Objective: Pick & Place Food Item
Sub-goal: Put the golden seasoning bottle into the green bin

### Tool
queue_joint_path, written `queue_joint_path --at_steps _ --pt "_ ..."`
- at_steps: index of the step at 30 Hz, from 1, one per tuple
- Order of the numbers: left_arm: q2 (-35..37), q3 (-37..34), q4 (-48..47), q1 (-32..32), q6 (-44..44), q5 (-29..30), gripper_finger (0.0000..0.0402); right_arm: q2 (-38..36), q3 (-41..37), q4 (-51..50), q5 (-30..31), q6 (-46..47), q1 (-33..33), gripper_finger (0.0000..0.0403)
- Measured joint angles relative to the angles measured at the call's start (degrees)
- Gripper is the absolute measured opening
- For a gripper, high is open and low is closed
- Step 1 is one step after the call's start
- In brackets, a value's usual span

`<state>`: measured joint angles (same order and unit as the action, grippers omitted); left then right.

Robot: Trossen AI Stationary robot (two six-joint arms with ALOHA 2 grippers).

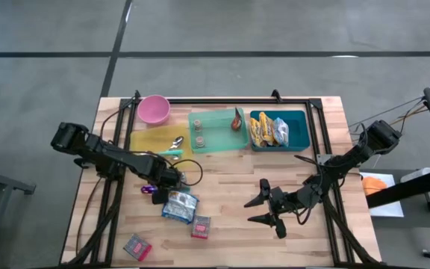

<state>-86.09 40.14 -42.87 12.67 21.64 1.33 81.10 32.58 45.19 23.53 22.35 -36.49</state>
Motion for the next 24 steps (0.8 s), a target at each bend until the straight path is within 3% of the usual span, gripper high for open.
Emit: queue_joint_path --at_steps 2,14,24 --pt "0.0 0.0 0.0 0.0 -0.8 0.0 0.0272 0.0 0.0 0.0 0.0 0.0 0.0 0.0214" --pt "0.0 0.6 -1.2 0.0 -1.1 -1.2 0.0272 0.0 0.0 0.0 0.0 -0.2 0.0 0.0214" --pt "0.1 7.4 -8.2 0.3 -1.2 -2.3 0.0272 0.0 0.0 -1.9 4.0 -0.1 0.1 0.0214"
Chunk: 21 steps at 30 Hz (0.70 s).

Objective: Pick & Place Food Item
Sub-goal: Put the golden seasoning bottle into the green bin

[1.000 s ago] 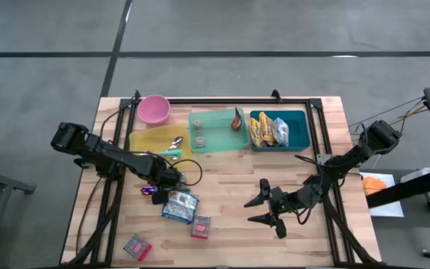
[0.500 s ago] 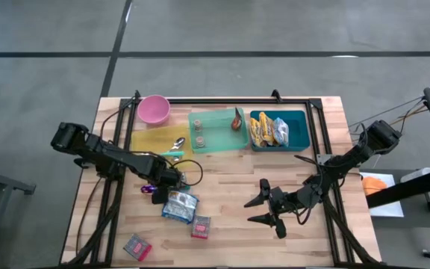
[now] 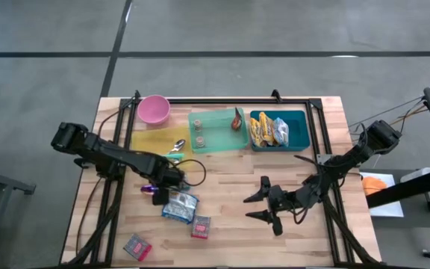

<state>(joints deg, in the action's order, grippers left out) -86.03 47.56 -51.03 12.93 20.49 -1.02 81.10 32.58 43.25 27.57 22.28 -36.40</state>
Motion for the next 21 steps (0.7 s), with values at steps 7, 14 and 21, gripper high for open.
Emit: queue_joint_path --at_steps 7,14,21 --pt "0.1 6.8 -3.8 0.1 0.0 -3.5 0.0272 0.0 0.0 -4.1 2.7 -10.3 0.1 0.0214" --pt "0.1 13.7 -1.3 -0.1 2.3 -10.7 0.0272 0.3 5.9 -12.9 5.5 -26.0 0.0 0.0214" --pt "0.2 18.7 3.7 -2.7 8.4 -15.3 0.0272 7.2 21.8 -42.7 17.1 -26.2 0.1 0.0214"
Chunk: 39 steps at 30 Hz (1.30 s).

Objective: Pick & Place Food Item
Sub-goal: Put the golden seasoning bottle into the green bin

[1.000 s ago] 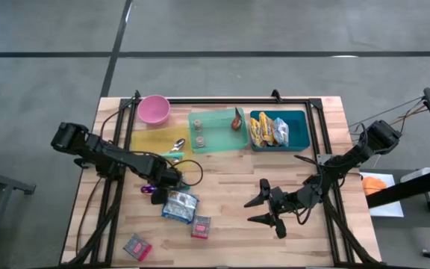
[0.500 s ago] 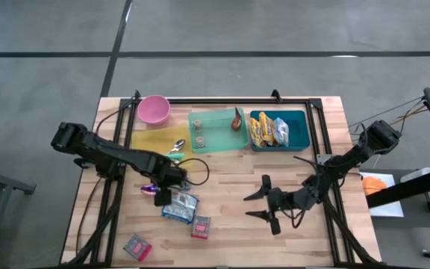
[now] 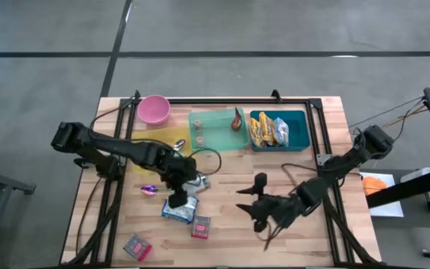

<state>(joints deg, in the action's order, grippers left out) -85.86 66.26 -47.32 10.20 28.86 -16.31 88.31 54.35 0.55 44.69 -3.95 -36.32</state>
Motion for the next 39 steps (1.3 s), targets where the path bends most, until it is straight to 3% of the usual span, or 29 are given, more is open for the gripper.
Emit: queue_joint_path --at_steps 7,16,20,26,39 --pt "0.0 0.5 0.8 -2.8 5.8 -6.1 0.0272 11.4 16.4 -16.7 10.8 -2.3 -0.1 0.0214" --pt "-0.2 0.5 2.8 -2.5 7.7 -10.6 0.0272 22.8 31.6 -22.3 12.7 -8.3 0.2 0.0214" --pt "-0.2 0.5 2.7 -2.0 7.8 -11.4 0.0272 27.0 36.0 -23.2 15.4 -12.6 0.2 0.0214" --pt "-0.2 0.5 2.5 -2.0 7.5 -11.4 0.0272 31.8 42.1 -24.3 27.9 -12.9 -0.1 0.0214" --pt "-0.2 0.5 2.3 -2.0 7.0 -13.2 0.0272 37.2 46.4 -24.3 31.8 -18.3 -0.5 0.0214"
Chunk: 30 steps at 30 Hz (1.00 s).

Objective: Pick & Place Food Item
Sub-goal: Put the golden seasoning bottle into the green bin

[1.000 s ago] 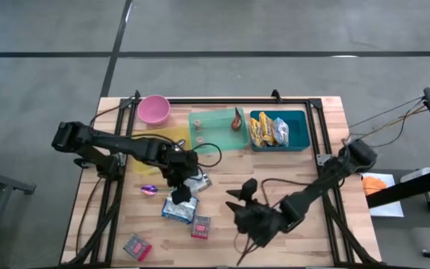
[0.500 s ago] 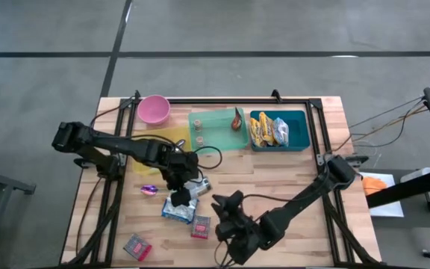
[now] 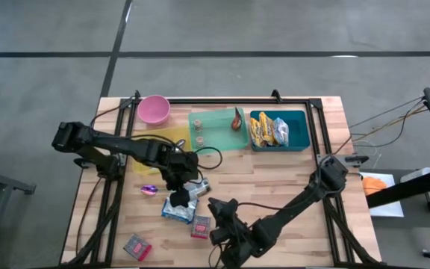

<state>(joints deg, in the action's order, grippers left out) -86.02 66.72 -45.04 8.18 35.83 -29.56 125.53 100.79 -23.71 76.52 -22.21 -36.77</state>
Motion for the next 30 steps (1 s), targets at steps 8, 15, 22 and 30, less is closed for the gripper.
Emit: queue_joint_path --at_steps 8,15,22,30 --pt "0.0 0.0 0.0 0.0 0.0 -0.7 0.0272 -0.2 0.3 0.3 3.2 2.6 0.0 0.0215" --pt "0.0 0.0 0.0 0.0 0.0 -0.7 0.0272 -0.2 0.3 0.4 3.1 3.2 0.0 0.0267" --pt "0.0 0.0 0.0 0.0 0.0 -1.5 0.0272 -0.2 0.3 0.4 0.1 2.4 0.2 0.0388" --pt "0.0 0.0 2.9 -0.1 0.3 -2.7 0.0272 -0.3 0.2 0.4 -2.0 -1.7 1.7 0.0378"
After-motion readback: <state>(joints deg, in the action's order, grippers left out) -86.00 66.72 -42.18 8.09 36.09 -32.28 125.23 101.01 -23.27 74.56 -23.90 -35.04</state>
